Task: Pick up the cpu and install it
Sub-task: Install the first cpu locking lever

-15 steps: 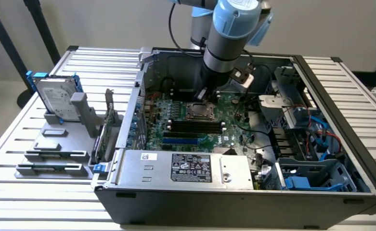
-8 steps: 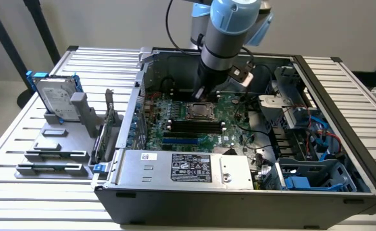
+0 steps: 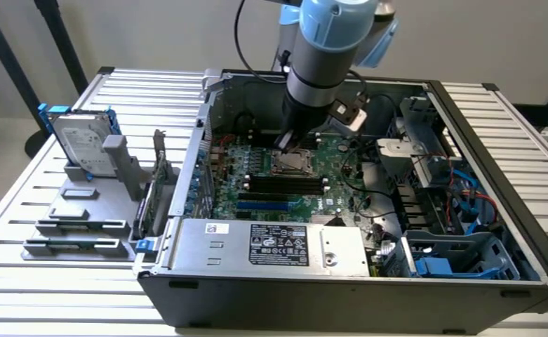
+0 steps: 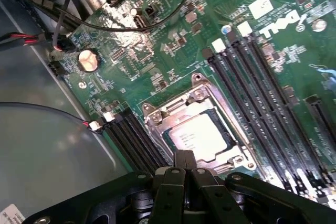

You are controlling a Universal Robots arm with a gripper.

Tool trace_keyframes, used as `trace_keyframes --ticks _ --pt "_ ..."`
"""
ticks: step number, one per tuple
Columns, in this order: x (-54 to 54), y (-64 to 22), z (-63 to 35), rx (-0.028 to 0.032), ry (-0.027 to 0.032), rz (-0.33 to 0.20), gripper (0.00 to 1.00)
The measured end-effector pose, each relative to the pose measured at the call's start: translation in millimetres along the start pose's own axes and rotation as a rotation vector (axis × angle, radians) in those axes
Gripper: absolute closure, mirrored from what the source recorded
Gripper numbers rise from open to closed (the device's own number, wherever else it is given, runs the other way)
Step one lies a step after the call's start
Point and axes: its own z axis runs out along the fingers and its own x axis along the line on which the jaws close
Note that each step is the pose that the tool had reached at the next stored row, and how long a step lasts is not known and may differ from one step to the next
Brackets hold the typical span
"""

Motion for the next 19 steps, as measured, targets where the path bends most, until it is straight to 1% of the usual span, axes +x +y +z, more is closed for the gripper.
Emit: trace_keyframes --ticks 14,17,19 --pt "-36.2 2.7 -26.2 0.0002 0.0003 0.0 0.89" --pt "-43.8 1.5 -30.9 0.0002 0.0003 0.0 0.89" --pt "-48.1 -0.7 -32.7 0.0016 0.0001 0.0 0.89"
